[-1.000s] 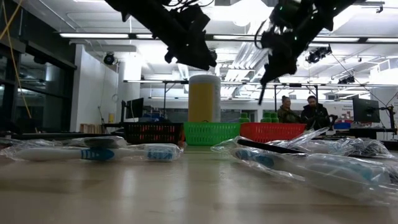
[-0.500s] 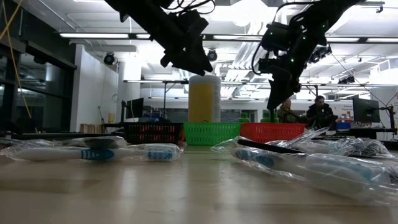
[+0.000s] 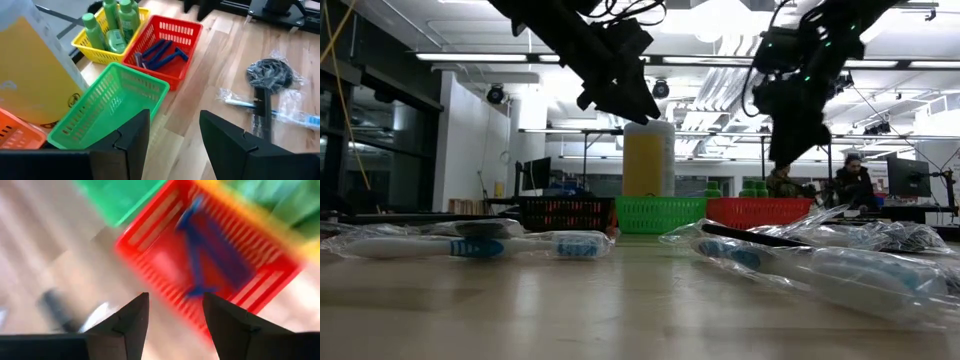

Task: Pick & Place Travel size toiletries
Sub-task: Put the black comb into the green bin

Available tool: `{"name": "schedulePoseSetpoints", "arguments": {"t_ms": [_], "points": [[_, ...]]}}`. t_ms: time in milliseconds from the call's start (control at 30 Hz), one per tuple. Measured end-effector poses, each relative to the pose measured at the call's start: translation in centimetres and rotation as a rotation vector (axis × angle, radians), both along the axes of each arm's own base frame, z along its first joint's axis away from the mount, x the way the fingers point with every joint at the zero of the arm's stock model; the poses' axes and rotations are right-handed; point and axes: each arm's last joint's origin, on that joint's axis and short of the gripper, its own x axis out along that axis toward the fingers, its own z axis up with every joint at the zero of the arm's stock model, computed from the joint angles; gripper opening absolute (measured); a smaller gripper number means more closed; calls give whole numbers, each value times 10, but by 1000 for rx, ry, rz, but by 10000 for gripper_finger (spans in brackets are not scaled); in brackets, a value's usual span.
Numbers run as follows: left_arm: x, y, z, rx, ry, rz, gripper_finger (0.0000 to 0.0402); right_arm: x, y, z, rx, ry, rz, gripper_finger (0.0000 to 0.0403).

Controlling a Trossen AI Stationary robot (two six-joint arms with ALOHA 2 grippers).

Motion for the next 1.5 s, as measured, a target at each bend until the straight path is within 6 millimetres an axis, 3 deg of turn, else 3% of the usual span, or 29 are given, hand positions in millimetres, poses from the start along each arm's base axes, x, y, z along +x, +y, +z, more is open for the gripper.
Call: {"name": "schedulePoseSetpoints", "arguments": {"t_ms": [200, 533, 1000, 1500], "points": [[-1, -1, -2, -40, 15, -23, 174, -10, 22, 4, 296, -13, -17, 173], [-4, -2, -6, -45, 65, -32, 174, -5, 52, -43, 442, -9, -105, 172], [-5, -3, -8, -68, 88, -59, 174, 3, 80, -68, 450, -46, -184, 172], [-5, -3, -9, -68, 94, -59, 174, 0, 91, -91, 474, -103, -254, 172]]}}
